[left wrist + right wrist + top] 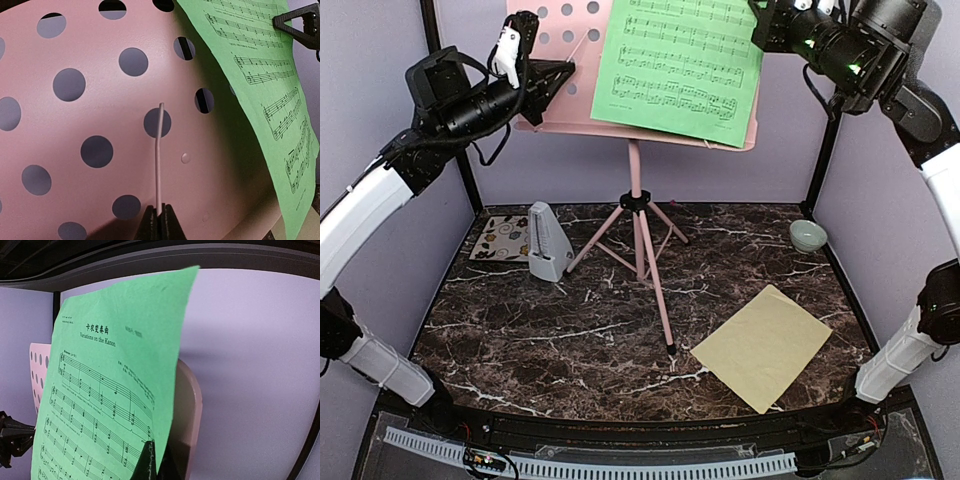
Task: Set up the instrument practice props
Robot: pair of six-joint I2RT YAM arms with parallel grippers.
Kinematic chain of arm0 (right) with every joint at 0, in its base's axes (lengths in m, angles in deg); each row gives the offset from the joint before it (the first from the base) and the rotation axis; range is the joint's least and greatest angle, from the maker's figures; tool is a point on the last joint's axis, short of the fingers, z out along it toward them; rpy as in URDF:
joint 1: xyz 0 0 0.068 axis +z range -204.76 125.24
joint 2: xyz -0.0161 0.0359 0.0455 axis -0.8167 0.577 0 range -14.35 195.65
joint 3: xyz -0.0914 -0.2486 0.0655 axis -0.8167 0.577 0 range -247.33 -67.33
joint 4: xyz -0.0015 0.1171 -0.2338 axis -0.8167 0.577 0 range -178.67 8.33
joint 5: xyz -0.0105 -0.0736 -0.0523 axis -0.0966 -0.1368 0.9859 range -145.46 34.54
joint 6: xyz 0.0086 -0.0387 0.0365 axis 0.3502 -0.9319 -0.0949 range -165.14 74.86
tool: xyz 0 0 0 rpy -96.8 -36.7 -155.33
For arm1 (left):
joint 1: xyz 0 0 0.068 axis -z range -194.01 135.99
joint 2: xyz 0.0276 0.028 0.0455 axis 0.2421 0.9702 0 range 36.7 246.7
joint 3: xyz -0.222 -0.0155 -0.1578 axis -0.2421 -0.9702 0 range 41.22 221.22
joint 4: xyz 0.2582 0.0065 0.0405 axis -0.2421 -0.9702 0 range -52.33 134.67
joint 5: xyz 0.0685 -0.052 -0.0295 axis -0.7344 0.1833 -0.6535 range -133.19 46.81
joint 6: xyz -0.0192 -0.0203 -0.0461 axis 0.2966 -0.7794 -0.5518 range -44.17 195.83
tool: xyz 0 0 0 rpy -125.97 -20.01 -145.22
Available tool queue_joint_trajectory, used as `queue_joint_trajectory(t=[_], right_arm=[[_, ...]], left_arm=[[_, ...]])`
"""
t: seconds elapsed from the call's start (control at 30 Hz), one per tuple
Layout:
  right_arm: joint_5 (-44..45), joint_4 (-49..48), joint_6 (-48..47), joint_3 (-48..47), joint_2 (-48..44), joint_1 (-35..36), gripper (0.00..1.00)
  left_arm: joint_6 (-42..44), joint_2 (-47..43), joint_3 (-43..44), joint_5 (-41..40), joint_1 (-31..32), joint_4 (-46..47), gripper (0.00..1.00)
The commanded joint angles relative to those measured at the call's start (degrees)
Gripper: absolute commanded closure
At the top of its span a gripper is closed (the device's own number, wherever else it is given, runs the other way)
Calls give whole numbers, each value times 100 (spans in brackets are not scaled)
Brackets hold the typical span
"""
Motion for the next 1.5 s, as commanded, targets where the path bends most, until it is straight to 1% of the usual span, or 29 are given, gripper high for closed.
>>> queue_joint_trajectory(t=[0.0, 0.07, 0.2, 0.33, 0.43, 0.53, 0.67, 0.87, 1.2, 1.47], right_arm=[[58, -297, -70, -12, -32, 43, 100], [-2, -394, -86, 34, -37, 44, 100], [-241, -525, -146, 4, 61, 52, 100], [-449, -874, -288, 9, 131, 106, 100], [-586, -1091, -437, -14, 197, 200, 100], [-536, -1167, -625, -137, 268, 370, 100], [-166, -1297, -813, -175, 238, 599, 100], [326, -1337, -950, 107, -40, 779, 100], [1147, -1019, -932, 2, -166, 1171, 100], [1690, -1162, -1133, 53, -161, 1455, 100]], left_arm=[[377, 190, 289, 766, -46, 118, 100], [380, 297, 440, 1000, -67, 74, 100], [-83, 254, 239, 1230, -68, 651, 100], [-407, 248, 155, 1169, -67, 1032, 100], [-515, 272, 197, 1084, -67, 1144, 100], [-581, 293, 221, 819, -67, 1211, 100], [-616, 217, 43, 613, -67, 1497, 100], [-576, 186, -89, 498, -67, 1649, 100], [-453, 300, -106, 568, -67, 1891, 100], [-457, 241, -358, 773, -59, 2430, 100]])
